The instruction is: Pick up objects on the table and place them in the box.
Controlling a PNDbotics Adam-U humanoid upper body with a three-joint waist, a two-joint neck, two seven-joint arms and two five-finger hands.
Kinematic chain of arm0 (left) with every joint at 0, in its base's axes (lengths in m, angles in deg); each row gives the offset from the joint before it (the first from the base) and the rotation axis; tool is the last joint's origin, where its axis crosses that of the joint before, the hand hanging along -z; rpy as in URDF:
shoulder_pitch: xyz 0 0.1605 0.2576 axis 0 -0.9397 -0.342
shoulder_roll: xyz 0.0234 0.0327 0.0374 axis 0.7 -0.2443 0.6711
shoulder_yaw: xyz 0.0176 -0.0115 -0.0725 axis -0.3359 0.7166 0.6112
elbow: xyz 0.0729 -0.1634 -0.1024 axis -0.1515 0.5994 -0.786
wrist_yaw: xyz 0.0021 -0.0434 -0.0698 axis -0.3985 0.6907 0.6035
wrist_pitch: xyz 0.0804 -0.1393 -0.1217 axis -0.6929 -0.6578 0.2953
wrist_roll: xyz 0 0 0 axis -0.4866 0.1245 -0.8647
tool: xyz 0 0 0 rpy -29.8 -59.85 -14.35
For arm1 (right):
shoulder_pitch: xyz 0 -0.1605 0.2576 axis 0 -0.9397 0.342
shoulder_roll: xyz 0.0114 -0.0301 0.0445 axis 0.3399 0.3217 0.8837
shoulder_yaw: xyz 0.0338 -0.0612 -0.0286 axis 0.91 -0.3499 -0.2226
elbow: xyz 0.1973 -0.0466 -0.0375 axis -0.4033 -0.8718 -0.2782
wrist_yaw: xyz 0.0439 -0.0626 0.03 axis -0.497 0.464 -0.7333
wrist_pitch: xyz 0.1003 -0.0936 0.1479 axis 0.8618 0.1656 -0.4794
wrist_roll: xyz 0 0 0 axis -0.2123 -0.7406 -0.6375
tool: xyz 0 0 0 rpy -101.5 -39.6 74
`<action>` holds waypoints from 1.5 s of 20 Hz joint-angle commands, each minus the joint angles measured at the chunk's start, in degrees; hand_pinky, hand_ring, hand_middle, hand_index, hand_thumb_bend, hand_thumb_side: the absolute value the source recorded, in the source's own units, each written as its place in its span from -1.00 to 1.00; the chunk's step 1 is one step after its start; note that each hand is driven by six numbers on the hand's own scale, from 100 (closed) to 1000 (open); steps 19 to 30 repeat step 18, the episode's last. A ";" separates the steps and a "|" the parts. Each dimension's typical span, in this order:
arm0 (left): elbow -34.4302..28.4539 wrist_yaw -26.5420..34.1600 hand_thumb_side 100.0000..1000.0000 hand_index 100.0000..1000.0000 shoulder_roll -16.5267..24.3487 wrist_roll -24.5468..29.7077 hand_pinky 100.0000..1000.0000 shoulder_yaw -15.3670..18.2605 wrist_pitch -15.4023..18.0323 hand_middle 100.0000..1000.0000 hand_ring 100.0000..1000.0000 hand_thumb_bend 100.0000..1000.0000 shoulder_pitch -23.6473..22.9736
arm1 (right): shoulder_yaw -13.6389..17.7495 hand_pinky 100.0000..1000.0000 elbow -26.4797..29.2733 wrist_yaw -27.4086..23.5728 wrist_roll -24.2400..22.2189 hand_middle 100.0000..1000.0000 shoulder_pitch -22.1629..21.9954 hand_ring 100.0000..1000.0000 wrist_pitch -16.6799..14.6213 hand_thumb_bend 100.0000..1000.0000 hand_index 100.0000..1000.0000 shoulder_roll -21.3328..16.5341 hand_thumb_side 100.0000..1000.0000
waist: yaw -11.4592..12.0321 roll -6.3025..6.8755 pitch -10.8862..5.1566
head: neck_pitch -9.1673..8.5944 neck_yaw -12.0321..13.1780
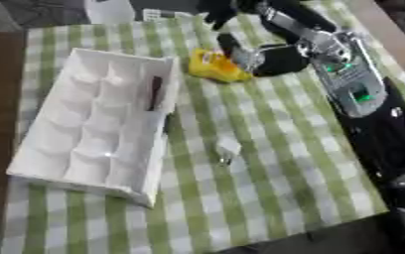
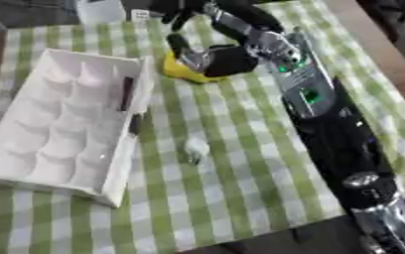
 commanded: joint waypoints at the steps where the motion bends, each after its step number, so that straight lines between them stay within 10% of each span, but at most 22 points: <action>1: -0.80 -1.87 0.89 0.74 1.23 0.42 0.52 0.64 2.03 0.97 0.47 -0.69 0.32 | 2.59 0.38 5.90 -3.35 3.08 0.66 -1.94 0.57 2.60 -1.00 0.79 -1.91 -0.06 | -0.71 1.08 -2.07 | -0.59 0.75; 8: -0.36 -3.58 0.91 0.74 1.23 1.29 0.53 1.18 5.23 1.00 0.51 -0.70 0.02 | 4.43 0.25 11.46 -9.32 9.05 0.62 -9.55 0.49 7.77 -1.00 0.78 -2.82 -0.06 | -2.85 1.97 -1.61 | -1.35 2.25; 18: 0.02 -2.17 0.87 0.72 0.77 2.20 0.52 1.16 7.69 1.00 0.50 -0.70 0.19 | 2.23 0.15 11.56 -11.76 17.44 0.60 -16.68 0.42 7.29 -1.00 0.79 -4.47 -0.06 | -4.32 2.75 -0.92 | -0.66 3.12; 30: 0.02 -2.17 0.87 0.72 0.77 2.20 0.52 1.16 7.69 1.00 0.50 -0.70 0.19 | 2.23 0.15 11.56 -11.76 17.44 0.60 -16.68 0.42 7.29 -1.00 0.79 -4.47 -0.06 | -4.32 2.75 -0.92 | -0.66 3.12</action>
